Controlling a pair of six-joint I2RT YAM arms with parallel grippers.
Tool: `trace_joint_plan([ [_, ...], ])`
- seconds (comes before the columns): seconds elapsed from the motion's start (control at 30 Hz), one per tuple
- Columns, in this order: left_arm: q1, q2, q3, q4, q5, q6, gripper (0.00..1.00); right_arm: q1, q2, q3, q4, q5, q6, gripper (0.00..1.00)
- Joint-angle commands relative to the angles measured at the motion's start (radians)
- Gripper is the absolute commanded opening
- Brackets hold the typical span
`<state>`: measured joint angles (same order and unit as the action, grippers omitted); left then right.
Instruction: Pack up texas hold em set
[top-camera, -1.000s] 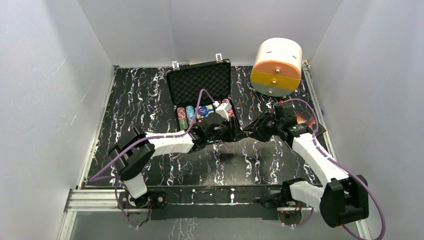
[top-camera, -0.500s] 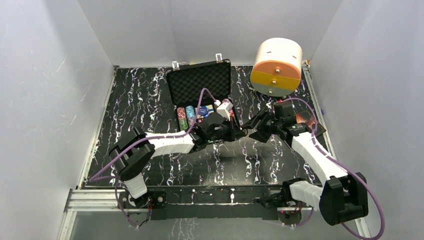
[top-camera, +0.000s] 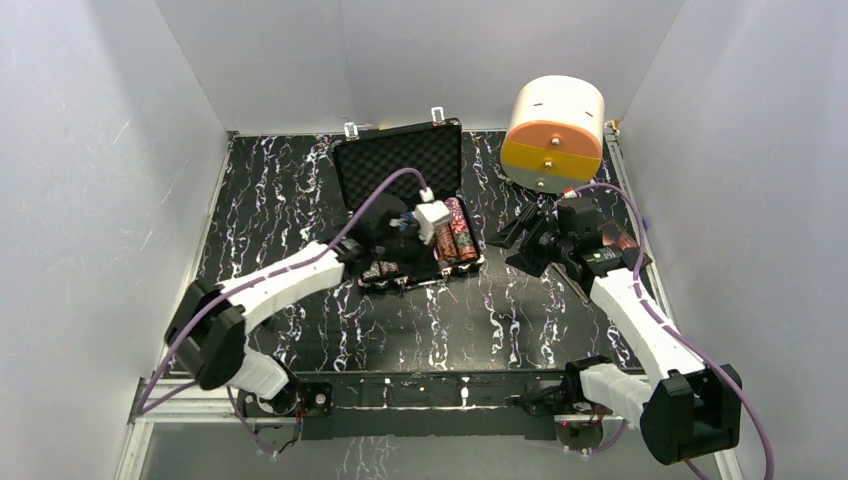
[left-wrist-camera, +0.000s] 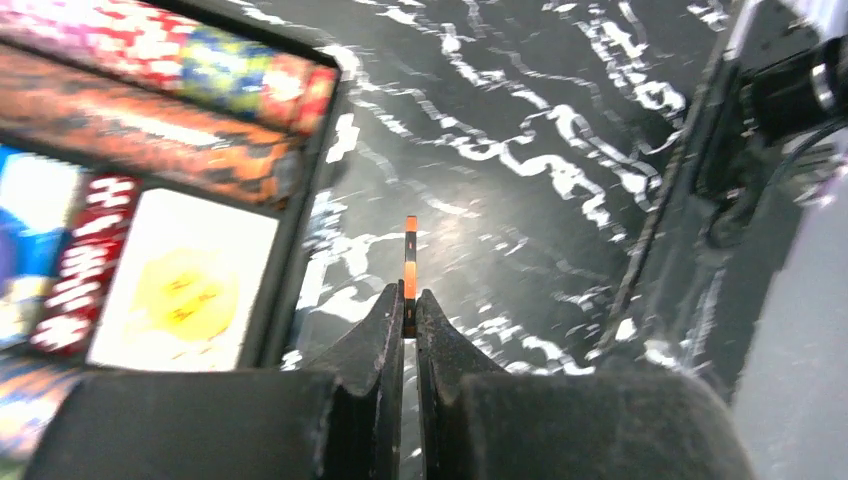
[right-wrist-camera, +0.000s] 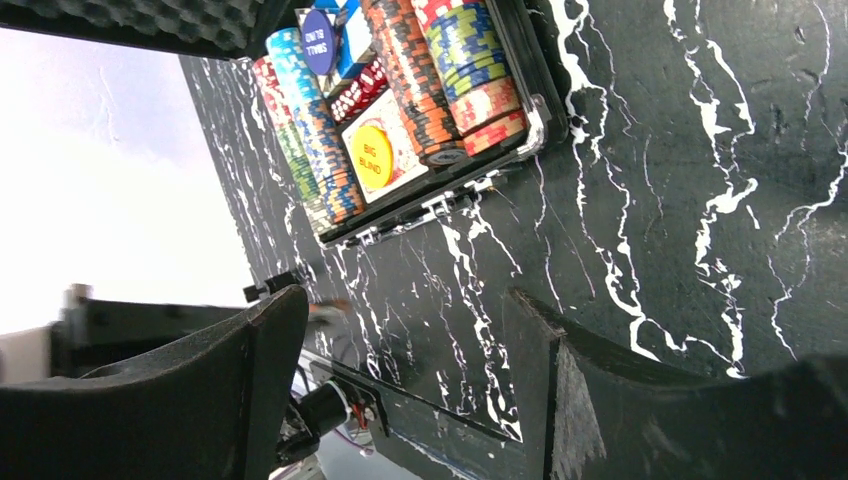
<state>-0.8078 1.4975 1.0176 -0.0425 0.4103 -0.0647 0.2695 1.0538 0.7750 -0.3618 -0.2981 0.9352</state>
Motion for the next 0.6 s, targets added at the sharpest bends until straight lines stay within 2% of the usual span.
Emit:
trace_joint_plan([
  [0.0,0.122,-0.155,-0.01,-0.249,0.096,0.417,0.0,-0.005,-0.024,-0.05,0.041,-0.015,0.004,0.79],
  [0.07,0.138,-0.173,-0.014,-0.322,0.034,0.541,0.0,-0.007,-0.029,-0.066,0.046,-0.021,0.008,0.79],
  [0.2,0.157,-0.136,0.025,-0.448,-0.038,0.653,0.0,-0.006,-0.033,-0.072,0.039,-0.017,0.004,0.79],
  [0.37,0.17,0.006,0.116,-0.599,-0.048,0.695,0.0,-0.007,-0.032,-0.069,0.034,-0.01,-0.001,0.79],
  [0.57,0.191,0.074,0.156,-0.572,-0.087,0.675,0.0,-0.007,-0.033,-0.074,0.032,-0.01,-0.007,0.79],
])
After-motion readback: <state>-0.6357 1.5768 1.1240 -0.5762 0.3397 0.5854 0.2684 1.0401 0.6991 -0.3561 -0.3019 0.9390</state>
